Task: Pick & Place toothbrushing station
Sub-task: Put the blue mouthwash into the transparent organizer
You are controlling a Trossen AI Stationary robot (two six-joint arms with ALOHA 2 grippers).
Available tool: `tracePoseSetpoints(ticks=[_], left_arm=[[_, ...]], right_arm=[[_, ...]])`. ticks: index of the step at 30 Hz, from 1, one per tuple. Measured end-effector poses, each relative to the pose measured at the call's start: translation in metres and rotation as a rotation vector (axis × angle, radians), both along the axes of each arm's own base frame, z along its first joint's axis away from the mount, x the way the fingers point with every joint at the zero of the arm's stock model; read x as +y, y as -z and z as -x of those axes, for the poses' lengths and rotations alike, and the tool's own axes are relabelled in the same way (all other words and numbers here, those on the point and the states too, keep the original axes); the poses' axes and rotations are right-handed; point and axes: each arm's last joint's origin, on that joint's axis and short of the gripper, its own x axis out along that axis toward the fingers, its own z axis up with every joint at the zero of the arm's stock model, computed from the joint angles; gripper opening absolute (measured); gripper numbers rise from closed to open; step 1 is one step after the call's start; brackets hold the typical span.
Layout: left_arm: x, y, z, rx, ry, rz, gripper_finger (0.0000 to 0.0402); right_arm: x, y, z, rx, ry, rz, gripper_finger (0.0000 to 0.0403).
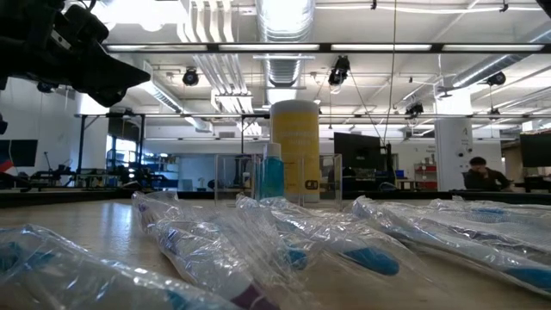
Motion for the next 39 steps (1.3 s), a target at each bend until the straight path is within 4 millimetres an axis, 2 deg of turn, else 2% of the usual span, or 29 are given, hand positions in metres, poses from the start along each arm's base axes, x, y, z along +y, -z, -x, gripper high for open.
tracePoseSetpoints(ticks=[11, 19, 31, 39], left_arm=[[0.0, 0.0, 0.0, 0.0, 0.001, -0.011, 0.0014], [0.0, 0.0, 0.0, 0.001, -0.001, -0.022, 0.0014], [0.0, 0.0, 0.0, -0.001, -0.007, -0.006, 0.0014], [0.0, 0.0, 0.0, -0.002, -0.008, 0.004, 0.0014]], right_arm=[[-0.017, -0.037, -0.008, -0.049, -0.069, 0.031, 0.0084], [-0.033, -0.078, -0.032, -0.18, -0.153, 0.077, 0.0084], [-0.067, -0.125, -0.065, -0.363, -0.322, 0.137, 0.0084], [-0.094, -0.137, -0.078, -0.389, -0.381, 0.174, 0.0084]])
